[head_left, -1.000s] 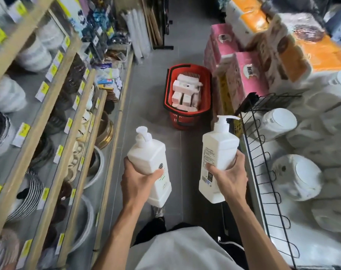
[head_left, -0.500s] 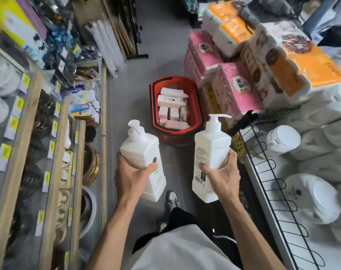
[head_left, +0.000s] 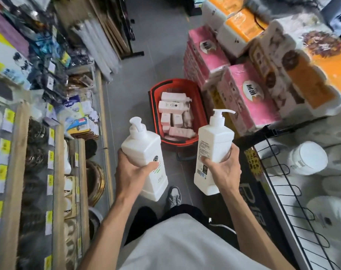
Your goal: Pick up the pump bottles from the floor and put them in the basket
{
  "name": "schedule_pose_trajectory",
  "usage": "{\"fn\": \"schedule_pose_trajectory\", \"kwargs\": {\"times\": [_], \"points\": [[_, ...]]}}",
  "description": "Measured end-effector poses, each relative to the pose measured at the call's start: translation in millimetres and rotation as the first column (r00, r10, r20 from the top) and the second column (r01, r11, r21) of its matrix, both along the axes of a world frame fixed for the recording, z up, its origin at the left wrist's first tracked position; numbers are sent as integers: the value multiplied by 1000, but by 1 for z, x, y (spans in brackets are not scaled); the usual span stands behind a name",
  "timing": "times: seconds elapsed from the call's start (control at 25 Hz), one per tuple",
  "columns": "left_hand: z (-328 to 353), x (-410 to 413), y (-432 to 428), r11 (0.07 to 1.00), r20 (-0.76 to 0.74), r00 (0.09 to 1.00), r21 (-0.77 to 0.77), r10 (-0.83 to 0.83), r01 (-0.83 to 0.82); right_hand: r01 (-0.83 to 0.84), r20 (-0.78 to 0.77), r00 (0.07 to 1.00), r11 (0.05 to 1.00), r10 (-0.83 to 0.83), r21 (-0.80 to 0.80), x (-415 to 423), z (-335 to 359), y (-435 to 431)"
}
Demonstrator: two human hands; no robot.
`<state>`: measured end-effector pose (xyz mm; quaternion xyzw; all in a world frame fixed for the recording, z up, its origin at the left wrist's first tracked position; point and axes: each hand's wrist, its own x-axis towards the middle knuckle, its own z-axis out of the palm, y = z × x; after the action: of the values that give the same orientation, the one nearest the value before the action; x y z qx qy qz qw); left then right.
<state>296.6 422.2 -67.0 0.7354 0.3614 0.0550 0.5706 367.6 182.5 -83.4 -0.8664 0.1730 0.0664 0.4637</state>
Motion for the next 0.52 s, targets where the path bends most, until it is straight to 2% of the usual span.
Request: {"fn": "schedule_pose_trajectory", "kwargs": {"times": [0.24, 0.44, 0.52], "points": [[-6, 65, 53, 999, 6, 1000, -34, -12, 12, 84, -20, 996, 996, -85, -40, 53, -3, 40], [-16, 124, 109, 988, -41, 988, -24, -152, 151, 206, -27, 978, 977, -208, -50, 86, -9, 89], [-14, 152, 139, 969, -51, 968, 1, -246, 247, 309, -15, 951, 951, -309, -36, 92, -10, 117]]}}
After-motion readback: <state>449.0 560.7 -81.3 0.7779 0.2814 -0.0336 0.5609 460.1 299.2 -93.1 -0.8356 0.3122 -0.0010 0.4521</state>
